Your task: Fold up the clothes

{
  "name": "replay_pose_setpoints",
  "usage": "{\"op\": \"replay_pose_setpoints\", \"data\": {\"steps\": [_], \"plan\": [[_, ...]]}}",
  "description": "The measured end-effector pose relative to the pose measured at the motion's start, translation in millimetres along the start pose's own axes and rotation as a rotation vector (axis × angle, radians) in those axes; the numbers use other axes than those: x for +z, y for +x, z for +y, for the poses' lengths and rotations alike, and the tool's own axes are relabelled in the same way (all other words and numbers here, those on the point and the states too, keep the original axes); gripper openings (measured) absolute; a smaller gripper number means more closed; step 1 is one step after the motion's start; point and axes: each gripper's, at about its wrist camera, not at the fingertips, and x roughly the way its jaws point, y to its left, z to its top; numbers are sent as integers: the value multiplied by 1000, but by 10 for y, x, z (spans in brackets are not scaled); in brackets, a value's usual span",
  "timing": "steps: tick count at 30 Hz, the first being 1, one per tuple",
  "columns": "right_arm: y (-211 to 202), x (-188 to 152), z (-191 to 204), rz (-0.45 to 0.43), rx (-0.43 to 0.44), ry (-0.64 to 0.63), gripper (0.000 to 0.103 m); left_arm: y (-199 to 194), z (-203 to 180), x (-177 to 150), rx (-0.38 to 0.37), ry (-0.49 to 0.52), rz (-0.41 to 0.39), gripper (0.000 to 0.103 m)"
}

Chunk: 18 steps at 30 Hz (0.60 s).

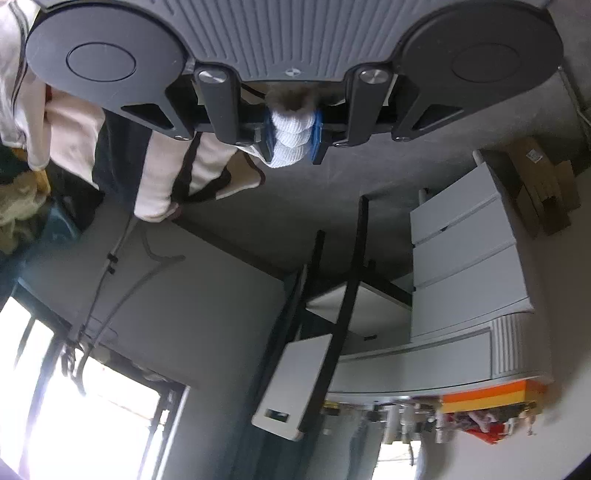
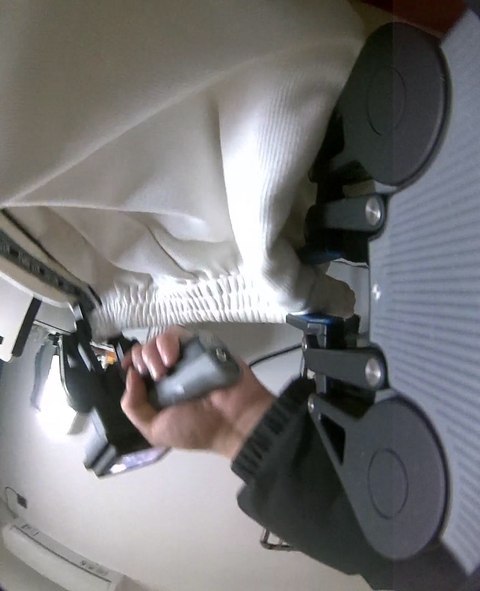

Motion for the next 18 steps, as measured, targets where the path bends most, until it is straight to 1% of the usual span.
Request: {"op": "replay_pose_setpoints", "data": {"steps": [2, 3, 4, 5, 6, 7, 8, 9, 11, 14, 18], "plan": [[-15, 33, 79, 30, -21, -16, 33, -56, -23, -49, 2, 29, -15, 24], [-42, 43, 105, 40, -24, -13, 37, -121, -15, -71, -4, 23, -21, 25], [-67, 47, 134, 53, -22, -11, 49, -188, -5, -92, -11, 16, -27, 28], [-120, 60, 176, 62, -19, -15, 57, -271, -3, -117, -17, 5, -30, 38], [-178, 67, 217, 70, -16, -19, 76, -369, 9, -146, -18, -2, -37, 49], [-268, 22, 242, 71, -14, -35, 85, -495, 28, -170, -13, -4, -57, 53], [-359, -22, 273, 72, -14, -51, 84, -636, 29, -192, -9, -2, -78, 61], [-451, -57, 340, 73, -17, -81, 84, -778, 21, -216, -8, 3, -90, 65], [-649, -126, 486, 67, -28, -137, 84, -1061, -37, -280, -13, 9, -109, 70], [-879, -316, 746, 16, -69, -228, 84, -1549, -195, -427, -32, 22, -142, 76], [-1593, -520, 991, -73, -145, -359, 84, -2257, -523, -693, -112, 40, -176, 81]]}}
